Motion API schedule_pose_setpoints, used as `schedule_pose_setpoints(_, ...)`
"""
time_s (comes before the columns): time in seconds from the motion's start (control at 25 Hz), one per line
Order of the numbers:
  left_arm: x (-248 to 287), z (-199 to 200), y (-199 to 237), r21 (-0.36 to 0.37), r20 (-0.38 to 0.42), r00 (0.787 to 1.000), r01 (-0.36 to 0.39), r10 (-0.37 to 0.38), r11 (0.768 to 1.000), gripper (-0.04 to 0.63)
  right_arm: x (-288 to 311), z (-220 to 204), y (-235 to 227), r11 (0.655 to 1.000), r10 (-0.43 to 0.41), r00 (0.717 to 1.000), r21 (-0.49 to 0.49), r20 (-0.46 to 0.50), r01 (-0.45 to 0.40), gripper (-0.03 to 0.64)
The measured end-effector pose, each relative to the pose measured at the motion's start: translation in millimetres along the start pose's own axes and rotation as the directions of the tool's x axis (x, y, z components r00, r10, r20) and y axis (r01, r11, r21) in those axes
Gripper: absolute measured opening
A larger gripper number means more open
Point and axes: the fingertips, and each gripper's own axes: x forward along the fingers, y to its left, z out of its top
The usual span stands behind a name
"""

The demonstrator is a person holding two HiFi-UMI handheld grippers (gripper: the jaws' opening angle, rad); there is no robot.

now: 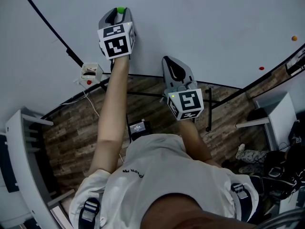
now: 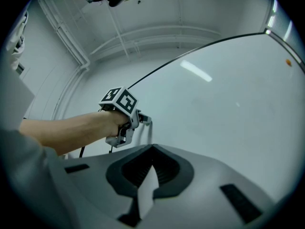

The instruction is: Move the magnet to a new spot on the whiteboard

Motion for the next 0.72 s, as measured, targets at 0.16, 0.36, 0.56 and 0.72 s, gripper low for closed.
schedule_pose_setpoints(0.16,-1.2,-1.1,2.1,-0.023,0.01,1.0,-0.008,0.008,1.0,0.127,-0.5,-0.1,0.7,1.0,0.003,1.0,-0.001,0.003,-0.003,0.003)
schedule_pose_setpoints(0.36,1.9,-3.5,1.1,-0.028,0.001,1.0,-0.009,0.009,1.0,0.127,-0.3,-0.8,-1.1,1.0,0.004,1.0,0.0,0.004,-0.004,0.003)
schedule_pose_setpoints(0.56,2.4,-3.8,1.6,-0.031,-0.006,1.0,-0.01,0.01,0.999,0.124,-2.1,0.1,-1.0,1.0,0.003,1.0,0.002,0.001,-0.003,0.003)
schedule_pose_setpoints(0.72,0.6,-2.2,2.4,-0.033,-0.004,1.0,-0.015,0.015,0.999,0.121,-3.8,1.3,-3.9,1.0,-0.004,1.0,0.005,0.002,0.004,0.003)
